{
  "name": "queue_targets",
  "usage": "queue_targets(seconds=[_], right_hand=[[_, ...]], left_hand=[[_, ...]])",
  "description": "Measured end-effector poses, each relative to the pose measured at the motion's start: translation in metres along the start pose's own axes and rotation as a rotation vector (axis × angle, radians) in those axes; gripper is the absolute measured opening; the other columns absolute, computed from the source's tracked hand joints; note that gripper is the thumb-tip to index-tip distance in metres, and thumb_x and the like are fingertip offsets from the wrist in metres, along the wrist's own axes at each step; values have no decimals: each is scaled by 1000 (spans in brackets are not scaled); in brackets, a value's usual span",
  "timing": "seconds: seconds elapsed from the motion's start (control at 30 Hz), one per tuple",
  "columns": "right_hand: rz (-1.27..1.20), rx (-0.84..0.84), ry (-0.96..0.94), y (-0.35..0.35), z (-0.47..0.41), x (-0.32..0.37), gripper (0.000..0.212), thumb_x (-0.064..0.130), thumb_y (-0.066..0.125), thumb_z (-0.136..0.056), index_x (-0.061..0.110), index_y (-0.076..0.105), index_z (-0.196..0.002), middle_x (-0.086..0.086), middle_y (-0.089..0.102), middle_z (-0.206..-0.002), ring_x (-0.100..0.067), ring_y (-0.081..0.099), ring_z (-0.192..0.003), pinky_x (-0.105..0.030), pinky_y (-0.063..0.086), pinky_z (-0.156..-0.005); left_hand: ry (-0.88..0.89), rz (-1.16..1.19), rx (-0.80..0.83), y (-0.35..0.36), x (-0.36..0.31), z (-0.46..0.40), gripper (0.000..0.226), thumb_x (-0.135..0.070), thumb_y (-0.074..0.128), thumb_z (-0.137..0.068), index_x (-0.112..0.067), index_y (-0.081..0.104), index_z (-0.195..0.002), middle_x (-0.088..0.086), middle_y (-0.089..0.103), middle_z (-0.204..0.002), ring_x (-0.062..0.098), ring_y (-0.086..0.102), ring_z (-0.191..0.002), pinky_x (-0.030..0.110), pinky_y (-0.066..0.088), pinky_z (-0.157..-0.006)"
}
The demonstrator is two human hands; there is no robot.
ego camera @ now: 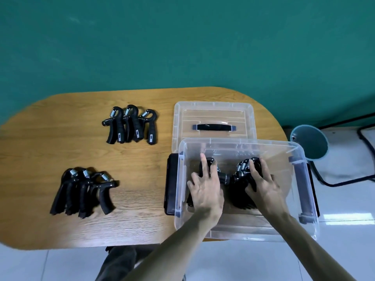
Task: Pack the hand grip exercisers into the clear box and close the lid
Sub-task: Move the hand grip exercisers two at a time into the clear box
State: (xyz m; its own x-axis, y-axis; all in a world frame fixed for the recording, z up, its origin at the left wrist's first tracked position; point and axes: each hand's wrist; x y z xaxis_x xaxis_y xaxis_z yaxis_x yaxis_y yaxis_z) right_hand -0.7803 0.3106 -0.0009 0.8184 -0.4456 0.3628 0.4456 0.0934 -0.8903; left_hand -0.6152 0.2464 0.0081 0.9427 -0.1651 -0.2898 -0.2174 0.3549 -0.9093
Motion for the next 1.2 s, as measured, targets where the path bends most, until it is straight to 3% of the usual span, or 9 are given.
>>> queue_targets(seconds=[0.23,0.33,0.43,0.53,0.63,0.73,0.93,1.07,1.2], right_hand=[[37,18,-19,2,5,-1,79,14,65,-90,27,25,-157,-2,5,-169,-46,50,-114,-54,46,-93],[110,-33,-91,3,6,1,65,21,54,-95,20,29,-156,-10,13,-167,-44,40,-130,-59,44,-98],[195,-164,-34,0,5,16,54,29,46,-95,16,45,-147,-16,31,-160,-45,35,-136,-62,39,-101],[169,-307,0,-6,-1,56,46,27,47,-93,12,55,-136,-18,49,-144,-45,46,-124,-57,45,-93],[160,-375,-40,-18,-11,97,35,22,48,-96,10,56,-128,-20,55,-122,-41,49,-104,-53,45,-86],[142,-417,-85,-37,-19,127,34,22,36,-99,10,55,-125,-19,53,-112,-39,47,-96,-49,40,-86],[113,-396,-227,-60,-31,186,37,24,34,-107,13,45,-140,-18,52,-126,-38,49,-106,-49,44,-90],[195,-298,-241,-59,-38,236,61,50,7,-106,17,36,-148,-9,39,-151,-34,44,-124,-47,40,-101],[151,-308,-307,-57,-41,299,60,54,9,-104,22,28,-151,-10,39,-148,-33,44,-125,-48,43,-100]], left_hand=[[5,5,3,-2,-3,1,98,6,78,-73,-22,26,-151,15,-14,-167,33,51,-102,46,47,-85],[9,41,-10,0,-3,0,100,-6,85,-71,-21,27,-151,15,-11,-167,35,53,-108,47,47,-88],[41,96,46,-9,-2,1,90,-25,75,-85,-18,19,-156,15,-15,-167,40,34,-139,50,36,-108],[65,117,4,-31,-6,0,80,-30,69,-88,-14,26,-154,23,10,-166,40,32,-142,49,34,-109],[168,104,-114,-56,-3,-1,73,-24,73,-81,-12,40,-145,20,48,-142,35,51,-116,45,45,-95],[284,135,-240,-82,11,-7,69,-18,70,-82,-14,40,-144,11,46,-139,30,51,-116,43,46,-97],[299,278,-369,-150,64,-21,47,-27,40,-99,-18,37,-145,4,42,-148,25,50,-126,43,44,-103],[324,371,-398,-195,113,-21,40,-34,36,-107,-19,41,-144,-4,40,-150,18,56,-124,46,46,-101],[310,342,-485,-232,165,-25,39,-36,36,-107,-18,46,-141,-4,46,-147,17,58,-120,42,48,-99]])
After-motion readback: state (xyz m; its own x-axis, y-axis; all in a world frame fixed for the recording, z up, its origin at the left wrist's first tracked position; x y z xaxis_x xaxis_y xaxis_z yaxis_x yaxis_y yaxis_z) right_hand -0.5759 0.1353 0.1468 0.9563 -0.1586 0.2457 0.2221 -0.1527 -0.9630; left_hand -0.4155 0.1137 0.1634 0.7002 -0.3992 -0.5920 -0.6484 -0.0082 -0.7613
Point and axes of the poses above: each hand's wrist, its own z-axis away from the middle knuckle, its own y-axis out of the palm, x = y × z
